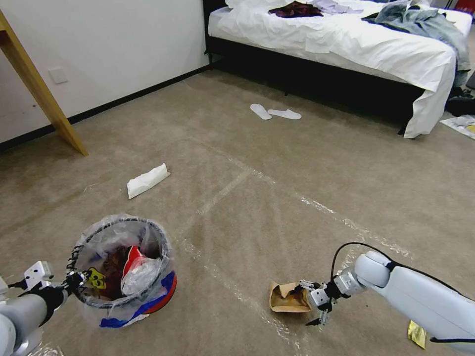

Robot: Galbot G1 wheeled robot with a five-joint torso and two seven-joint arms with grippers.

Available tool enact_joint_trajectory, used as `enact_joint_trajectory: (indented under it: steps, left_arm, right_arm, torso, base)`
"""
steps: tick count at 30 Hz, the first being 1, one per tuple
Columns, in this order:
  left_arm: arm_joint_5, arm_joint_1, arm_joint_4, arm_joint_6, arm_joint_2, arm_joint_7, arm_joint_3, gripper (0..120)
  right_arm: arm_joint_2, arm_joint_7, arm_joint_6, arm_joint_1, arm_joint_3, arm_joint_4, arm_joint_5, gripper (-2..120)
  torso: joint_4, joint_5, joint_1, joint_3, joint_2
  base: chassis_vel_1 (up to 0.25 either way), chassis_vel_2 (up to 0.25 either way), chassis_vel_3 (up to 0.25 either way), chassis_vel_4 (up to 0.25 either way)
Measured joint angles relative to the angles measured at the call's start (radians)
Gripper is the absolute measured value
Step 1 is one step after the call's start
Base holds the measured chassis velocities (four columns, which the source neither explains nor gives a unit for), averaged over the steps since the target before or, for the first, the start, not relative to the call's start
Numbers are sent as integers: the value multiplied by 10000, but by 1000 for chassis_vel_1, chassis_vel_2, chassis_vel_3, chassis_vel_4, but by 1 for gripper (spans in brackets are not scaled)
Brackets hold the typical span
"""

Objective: Pick up the trash bin and place the garbage on the floor into it.

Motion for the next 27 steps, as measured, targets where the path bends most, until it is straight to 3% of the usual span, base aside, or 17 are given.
enact_joint_trajectory:
  steps: [13,27]
  left_arm:
    - [10,-14,2,-5,-23,-4,64,1]
    - [53,-28,-10,-8,-23,21,76,1]
  right_arm:
    - [502,1894,-170,-74,-176,-434,-1051,100]
    - [906,2555,-219,-22,-302,-892,-1850,100]
  torso:
    - [0,-1,0,0,1]
    - [-1,-1,0,0,0]
  base:
    - [0,0,0,0]
    - [0,0,0,0]
